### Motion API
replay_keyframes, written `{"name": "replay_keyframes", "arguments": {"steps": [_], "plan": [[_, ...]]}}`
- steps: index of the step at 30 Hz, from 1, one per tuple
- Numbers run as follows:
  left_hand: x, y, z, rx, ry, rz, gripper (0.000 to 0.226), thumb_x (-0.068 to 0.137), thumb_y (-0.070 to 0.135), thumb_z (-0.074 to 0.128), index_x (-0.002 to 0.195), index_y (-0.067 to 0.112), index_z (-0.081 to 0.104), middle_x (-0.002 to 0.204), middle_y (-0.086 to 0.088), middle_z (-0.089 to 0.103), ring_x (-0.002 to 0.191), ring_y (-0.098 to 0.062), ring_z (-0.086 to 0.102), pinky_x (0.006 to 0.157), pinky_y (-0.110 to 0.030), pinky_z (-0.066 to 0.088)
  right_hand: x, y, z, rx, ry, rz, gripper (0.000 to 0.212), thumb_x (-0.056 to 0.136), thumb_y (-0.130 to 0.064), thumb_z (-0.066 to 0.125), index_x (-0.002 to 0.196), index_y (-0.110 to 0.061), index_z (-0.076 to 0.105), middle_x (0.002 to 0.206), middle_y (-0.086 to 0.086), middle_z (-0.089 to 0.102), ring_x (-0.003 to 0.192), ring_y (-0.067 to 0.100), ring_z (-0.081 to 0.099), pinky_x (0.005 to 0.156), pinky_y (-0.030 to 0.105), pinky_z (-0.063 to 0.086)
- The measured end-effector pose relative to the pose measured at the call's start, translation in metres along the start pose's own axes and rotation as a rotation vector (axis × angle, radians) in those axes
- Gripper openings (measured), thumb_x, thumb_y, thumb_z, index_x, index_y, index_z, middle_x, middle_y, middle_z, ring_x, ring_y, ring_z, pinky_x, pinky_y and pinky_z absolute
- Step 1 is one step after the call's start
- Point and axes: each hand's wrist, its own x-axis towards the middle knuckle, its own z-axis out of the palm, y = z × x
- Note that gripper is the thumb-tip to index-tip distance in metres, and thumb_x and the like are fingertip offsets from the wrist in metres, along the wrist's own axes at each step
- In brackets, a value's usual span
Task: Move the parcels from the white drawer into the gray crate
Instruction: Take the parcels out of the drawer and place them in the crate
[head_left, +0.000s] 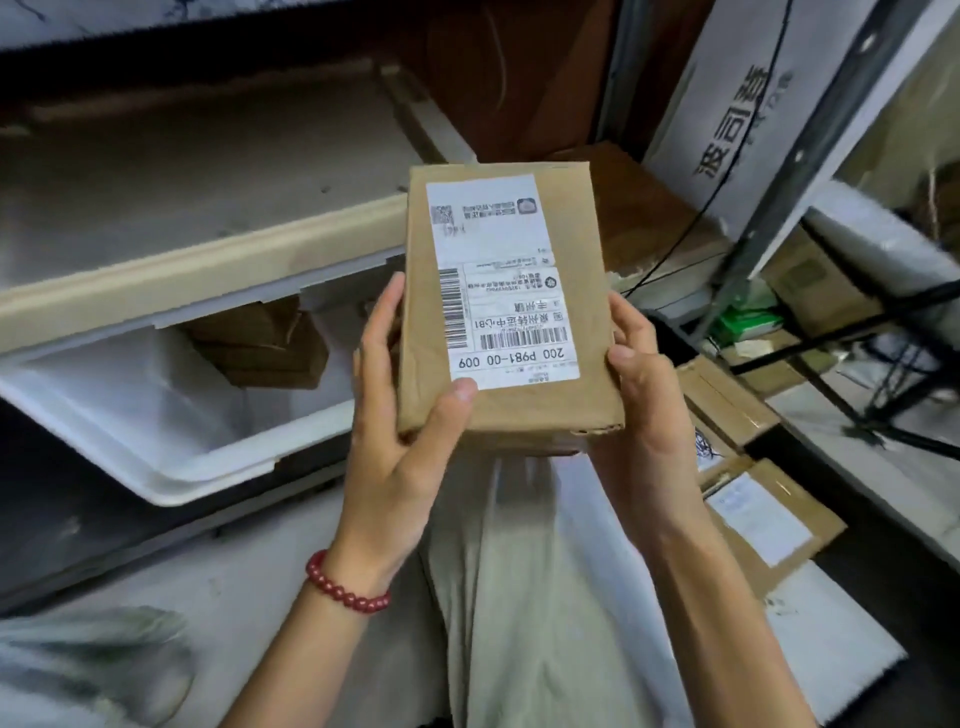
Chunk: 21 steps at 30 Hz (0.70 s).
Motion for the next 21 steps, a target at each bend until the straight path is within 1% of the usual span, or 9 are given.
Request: {"name": "replay_keyframes", "arguments": {"steps": [3, 6, 8, 11, 14, 16, 17, 19, 21], "plan": [[0.016, 0.005, 0.030, 0.066, -0.123, 0.013, 0.082, 0.080, 0.031, 0.069, 0.148, 0.028, 0.024, 0.145, 0.007, 0.043, 0.131, -0.008, 0.046, 0.105, -0.031, 0.043, 0.001, -0.014, -0.027, -0.071, 0.122, -0.109, 0.047, 0.076, -0.030, 0.057, 0.123, -0.034, 0.052, 0.134, -0.001, 0.055, 0.125, 0.021, 0.054, 0.100, 0.045, 0.047], [0.031, 0.005, 0.065, 0.141, -0.250, 0.011, 0.087, 0.077, 0.026, 0.079, 0.147, 0.027, 0.028, 0.139, 0.016, 0.047, 0.125, 0.002, 0.047, 0.096, -0.015, 0.045, -0.010, -0.027, -0.061, -0.145, 0.219, -0.157, 0.050, 0.082, -0.024, 0.062, 0.129, -0.035, 0.048, 0.131, -0.006, 0.057, 0.121, 0.017, 0.057, 0.089, 0.033, 0.053], [0.038, 0.005, 0.093, 0.167, -0.348, 0.019, 0.088, 0.073, 0.024, 0.081, 0.144, 0.027, 0.030, 0.136, 0.022, 0.046, 0.123, 0.008, 0.045, 0.091, -0.007, 0.041, -0.021, -0.038, -0.089, -0.183, 0.307, -0.164, 0.054, 0.083, -0.023, 0.061, 0.133, -0.033, 0.045, 0.132, -0.004, 0.057, 0.121, 0.016, 0.057, 0.088, 0.031, 0.054], [0.040, 0.001, 0.144, 0.180, -0.528, 0.019, 0.091, 0.069, 0.031, 0.084, 0.142, 0.033, 0.030, 0.137, 0.024, 0.044, 0.126, 0.010, 0.041, 0.097, -0.011, 0.039, -0.042, -0.054, -0.132, -0.244, 0.490, -0.170, 0.057, 0.085, -0.028, 0.068, 0.136, -0.030, 0.043, 0.132, -0.002, 0.058, 0.119, 0.015, 0.059, 0.091, 0.037, 0.054], [0.026, -0.012, 0.195, 0.173, -0.671, -0.021, 0.091, 0.068, 0.035, 0.085, 0.140, 0.037, 0.030, 0.133, 0.030, 0.043, 0.124, 0.015, 0.039, 0.099, -0.010, 0.038, -0.068, -0.063, -0.172, -0.309, 0.680, -0.183, 0.058, 0.080, -0.032, 0.066, 0.133, -0.030, 0.043, 0.129, -0.001, 0.060, 0.115, 0.011, 0.061, 0.084, 0.024, 0.055], [0.013, -0.026, 0.224, 0.167, -0.755, -0.071, 0.095, 0.067, 0.034, 0.085, 0.143, 0.035, 0.028, 0.138, 0.022, 0.045, 0.127, 0.008, 0.040, 0.104, -0.025, 0.041, -0.085, -0.060, -0.195, -0.377, 0.772, -0.180, 0.053, 0.082, -0.029, 0.066, 0.130, -0.033, 0.044, 0.130, -0.005, 0.059, 0.116, 0.007, 0.060, 0.086, 0.021, 0.054], [0.006, -0.035, 0.236, 0.159, -0.802, -0.098, 0.097, 0.067, 0.032, 0.086, 0.144, 0.035, 0.027, 0.139, 0.019, 0.045, 0.127, 0.006, 0.041, 0.105, -0.029, 0.041, -0.095, -0.055, -0.206, -0.411, 0.814, -0.173, 0.052, 0.085, -0.026, 0.066, 0.130, -0.034, 0.043, 0.131, -0.008, 0.059, 0.117, 0.006, 0.059, 0.088, 0.021, 0.053], [-0.008, -0.050, 0.259, 0.164, -0.902, -0.153, 0.099, 0.066, 0.031, 0.086, 0.145, 0.035, 0.027, 0.138, 0.017, 0.047, 0.125, 0.003, 0.044, 0.105, -0.029, 0.041, -0.115, -0.043, -0.229, -0.460, 0.898, -0.147, 0.055, 0.087, -0.023, 0.066, 0.135, -0.034, 0.041, 0.131, -0.013, 0.057, 0.116, 0.003, 0.059, 0.089, 0.021, 0.052], [-0.022, -0.065, 0.270, 0.203, -0.982, -0.204, 0.101, 0.066, 0.032, 0.087, 0.146, 0.036, 0.026, 0.136, 0.014, 0.049, 0.123, -0.001, 0.047, 0.103, -0.031, 0.043, -0.131, -0.029, -0.240, -0.499, 0.950, -0.086, 0.058, 0.088, -0.026, 0.067, 0.136, -0.040, 0.038, 0.131, -0.017, 0.056, 0.115, 0.003, 0.059, 0.089, 0.025, 0.052]]}}
